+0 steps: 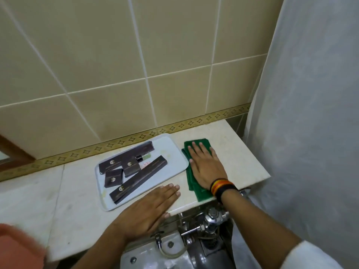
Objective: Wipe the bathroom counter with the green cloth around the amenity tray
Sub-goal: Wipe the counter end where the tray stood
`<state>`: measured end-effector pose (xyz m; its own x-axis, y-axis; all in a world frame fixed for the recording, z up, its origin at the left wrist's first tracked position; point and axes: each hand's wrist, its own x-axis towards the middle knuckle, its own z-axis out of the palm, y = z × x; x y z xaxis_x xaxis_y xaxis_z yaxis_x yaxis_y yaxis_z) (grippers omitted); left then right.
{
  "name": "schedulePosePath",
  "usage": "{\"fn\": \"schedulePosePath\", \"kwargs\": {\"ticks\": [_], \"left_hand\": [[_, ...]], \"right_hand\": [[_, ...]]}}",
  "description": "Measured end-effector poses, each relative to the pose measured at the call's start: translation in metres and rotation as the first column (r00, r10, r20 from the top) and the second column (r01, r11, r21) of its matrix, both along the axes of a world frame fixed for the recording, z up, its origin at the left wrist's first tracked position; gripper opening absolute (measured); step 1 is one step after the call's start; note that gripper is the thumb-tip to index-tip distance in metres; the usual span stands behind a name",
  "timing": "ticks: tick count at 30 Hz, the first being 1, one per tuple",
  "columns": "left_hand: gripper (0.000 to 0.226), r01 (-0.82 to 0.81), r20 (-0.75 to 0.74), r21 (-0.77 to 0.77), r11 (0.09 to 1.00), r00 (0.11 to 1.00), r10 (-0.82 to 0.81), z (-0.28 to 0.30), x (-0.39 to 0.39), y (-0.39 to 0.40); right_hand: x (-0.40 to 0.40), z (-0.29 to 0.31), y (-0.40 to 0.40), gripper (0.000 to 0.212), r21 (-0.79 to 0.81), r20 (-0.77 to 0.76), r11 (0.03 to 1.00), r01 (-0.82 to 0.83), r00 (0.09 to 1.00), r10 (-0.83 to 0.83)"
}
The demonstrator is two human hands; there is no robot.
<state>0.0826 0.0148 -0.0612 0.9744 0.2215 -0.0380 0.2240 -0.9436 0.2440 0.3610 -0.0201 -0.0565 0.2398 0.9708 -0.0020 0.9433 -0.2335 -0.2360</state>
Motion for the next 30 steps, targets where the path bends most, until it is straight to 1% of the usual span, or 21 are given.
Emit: {"fn": "schedulePosePath", "kwargs": {"ticks": [2,4,6,8,11,13,14,16,18,19,21,23,25,27,29,30], "left_hand": [[0.061,-0.026,0.001,0.018,1.0,1.0,0.026,0.0,-0.001,-0.001],[0.061,-0.041,-0.005,0.035,0.999,0.999,0.041,-0.003,0.0,-0.002],[0.061,-0.035,-0.017,0.036,0.999,0.999,0.036,-0.003,0.0,0.0],[0.061,-0.04,-0.028,0.026,0.999,0.999,0.041,-0.002,0.002,0.002],[0.061,-0.042,-0.036,0.002,0.999,0.998,0.042,-0.005,0.002,0.0],[0.061,-0.035,-0.02,-0.008,0.999,0.999,0.035,-0.005,0.003,0.0],[0.061,-0.026,-0.013,-0.01,1.0,1.0,0.026,-0.004,0.002,0.001],[0.061,-0.018,-0.001,0.0,1.0,1.0,0.018,-0.005,0.002,0.001],[0.062,-0.018,0.003,-0.005,1.0,1.0,0.018,-0.005,0.001,0.001],[0.062,-0.018,0.004,-0.009,1.0,1.0,0.019,-0.006,0.001,0.0],[0.062,-0.02,0.003,-0.011,1.0,1.0,0.02,-0.007,-0.001,0.001],[0.062,-0.02,0.003,-0.021,1.0,1.0,0.02,-0.009,-0.001,0.001],[0.062,-0.02,0.007,-0.016,1.0,1.0,0.02,-0.009,0.002,0.002],[0.061,-0.018,0.016,-0.007,1.0,1.0,0.018,-0.009,0.004,0.004],[0.061,-0.008,0.016,-0.002,1.0,1.0,0.008,-0.011,0.002,0.004],[0.061,-0.01,0.02,-0.005,1.0,1.0,0.01,-0.012,0.002,0.003]], "right_hand": [[0.019,0.001,0.029,0.061,0.01,0.005,0.999,-0.044,0.999,0.044],[0.046,0.003,0.053,0.059,-0.008,-0.034,0.997,-0.074,0.997,0.073],[0.072,0.001,0.06,0.058,-0.003,-0.038,0.998,-0.063,0.997,0.063],[0.102,0.001,0.049,0.057,-0.006,-0.054,1.0,0.029,0.998,-0.029],[0.127,0.003,0.0,0.058,-0.048,-0.039,0.959,0.28,0.959,-0.282],[0.109,0.003,-0.037,0.06,-0.058,-0.005,0.921,0.384,0.923,-0.385],[0.087,0.001,-0.052,0.063,-0.047,0.017,0.918,0.395,0.919,-0.394],[0.036,-0.006,-0.064,0.065,-0.009,0.033,0.94,0.341,0.94,-0.34],[0.007,-0.009,-0.047,0.063,-0.008,0.005,0.974,0.225,0.974,-0.225],[0.005,-0.008,-0.031,0.062,-0.013,-0.003,0.987,0.161,0.987,-0.161],[0.024,-0.002,0.005,0.06,-0.017,-0.02,0.999,0.05,0.999,-0.051],[0.062,0.002,0.032,0.057,-0.024,-0.047,1.0,0.013,0.999,-0.014],[0.099,0.003,0.042,0.057,-0.02,-0.053,0.997,0.08,0.995,-0.081],[0.122,-0.003,0.025,0.058,0.001,-0.036,0.979,0.201,0.979,-0.201],[0.119,-0.011,-0.013,0.061,0.004,-0.021,0.946,0.324,0.946,-0.324],[0.108,-0.015,-0.034,0.063,0.015,0.0,0.936,0.353,0.936,-0.353]]}}
